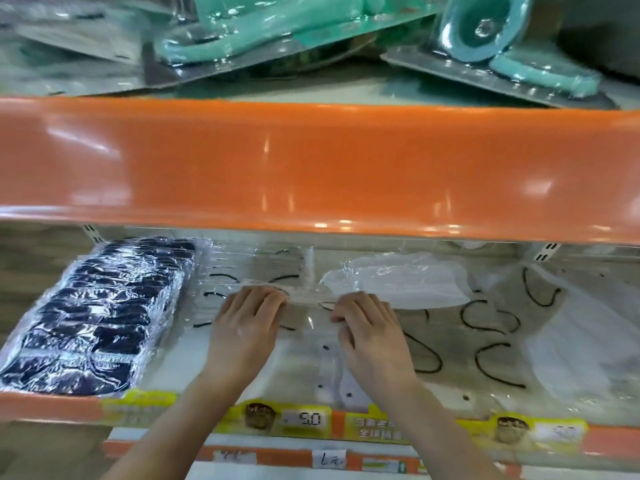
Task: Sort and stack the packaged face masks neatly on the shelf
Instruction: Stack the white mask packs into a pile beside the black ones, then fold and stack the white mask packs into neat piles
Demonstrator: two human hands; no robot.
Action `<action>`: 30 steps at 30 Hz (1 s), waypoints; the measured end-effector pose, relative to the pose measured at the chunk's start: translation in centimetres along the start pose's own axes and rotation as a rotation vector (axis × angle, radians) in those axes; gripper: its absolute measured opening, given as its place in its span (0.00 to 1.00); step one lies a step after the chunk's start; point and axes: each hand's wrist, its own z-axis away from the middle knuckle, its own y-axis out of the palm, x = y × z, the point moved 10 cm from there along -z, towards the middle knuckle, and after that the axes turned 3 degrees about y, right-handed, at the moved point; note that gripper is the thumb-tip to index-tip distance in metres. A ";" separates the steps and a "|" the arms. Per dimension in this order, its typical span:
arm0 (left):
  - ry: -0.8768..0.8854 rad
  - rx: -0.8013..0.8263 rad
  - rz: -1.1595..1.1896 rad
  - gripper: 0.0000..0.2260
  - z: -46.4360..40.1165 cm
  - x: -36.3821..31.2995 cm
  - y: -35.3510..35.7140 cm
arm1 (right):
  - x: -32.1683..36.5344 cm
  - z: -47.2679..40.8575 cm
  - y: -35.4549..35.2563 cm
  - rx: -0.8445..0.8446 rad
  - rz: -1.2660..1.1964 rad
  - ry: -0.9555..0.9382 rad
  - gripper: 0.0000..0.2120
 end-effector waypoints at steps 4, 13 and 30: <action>-0.049 0.051 -0.012 0.08 1.4 3.7 0.2 | 1.3 -0.6 4.4 0.093 0.009 -0.011 0.06; -0.069 0.130 -0.028 0.06 5.1 7.7 1.5 | 3.5 -0.5 9.9 0.181 0.062 -0.033 0.09; -0.178 0.245 -0.036 0.14 7.6 8.0 1.5 | 4.6 1.2 11.9 0.158 0.076 0.021 0.10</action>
